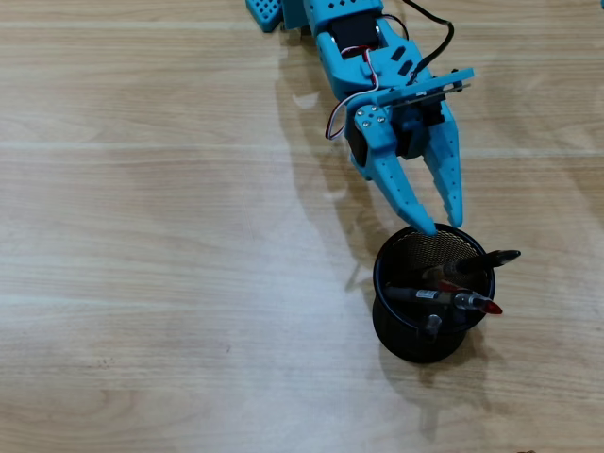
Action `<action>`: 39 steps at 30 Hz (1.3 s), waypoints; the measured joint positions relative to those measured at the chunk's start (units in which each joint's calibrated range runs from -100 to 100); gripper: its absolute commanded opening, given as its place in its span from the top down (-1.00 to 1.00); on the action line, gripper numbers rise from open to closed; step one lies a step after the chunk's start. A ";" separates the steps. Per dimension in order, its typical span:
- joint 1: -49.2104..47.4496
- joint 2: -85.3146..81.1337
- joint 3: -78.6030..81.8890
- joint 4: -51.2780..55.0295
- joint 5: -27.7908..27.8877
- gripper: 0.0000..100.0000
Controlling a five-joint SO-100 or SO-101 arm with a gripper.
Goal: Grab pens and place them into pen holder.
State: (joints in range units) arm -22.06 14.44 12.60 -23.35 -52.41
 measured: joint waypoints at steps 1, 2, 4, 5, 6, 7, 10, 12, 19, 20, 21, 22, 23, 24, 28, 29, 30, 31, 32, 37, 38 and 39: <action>0.00 0.00 0.27 0.00 0.10 0.83; 0.00 0.00 0.53 0.00 0.16 0.84; 0.00 -0.59 2.04 0.00 1.14 0.91; 0.00 -1.36 3.19 0.00 2.24 0.96; 0.10 -2.38 4.26 0.00 3.38 0.97; 0.38 -3.65 5.41 0.00 4.47 0.96; 1.52 -8.84 9.76 0.00 6.71 0.95; 2.38 -12.83 13.66 0.00 8.11 0.95; 5.15 -29.65 31.41 0.00 13.42 0.95; 5.72 -32.37 34.07 0.00 14.36 0.95; 6.19 -35.17 36.82 0.78 15.34 0.95; 6.67 -38.06 39.49 2.07 16.33 0.95; 7.05 -40.87 41.79 3.88 17.32 0.95; 7.43 -43.84 43.66 6.47 18.36 0.95; 8.67 -55.48 48.89 21.84 23.46 0.95; 8.96 -58.45 49.25 26.59 24.92 0.95; 9.62 -61.60 49.69 31.42 26.32 0.95; 10.20 -64.49 50.31 35.91 27.72 0.95; 10.39 -66.95 50.93 40.05 29.18 0.95; 13.05 -77.57 55.63 55.50 37.19 0.95; 13.15 -79.35 56.70 56.80 38.80 0.95; 12.77 -81.14 58.03 57.66 40.21 0.95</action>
State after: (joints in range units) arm -9.29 -66.69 70.63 34.31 -12.20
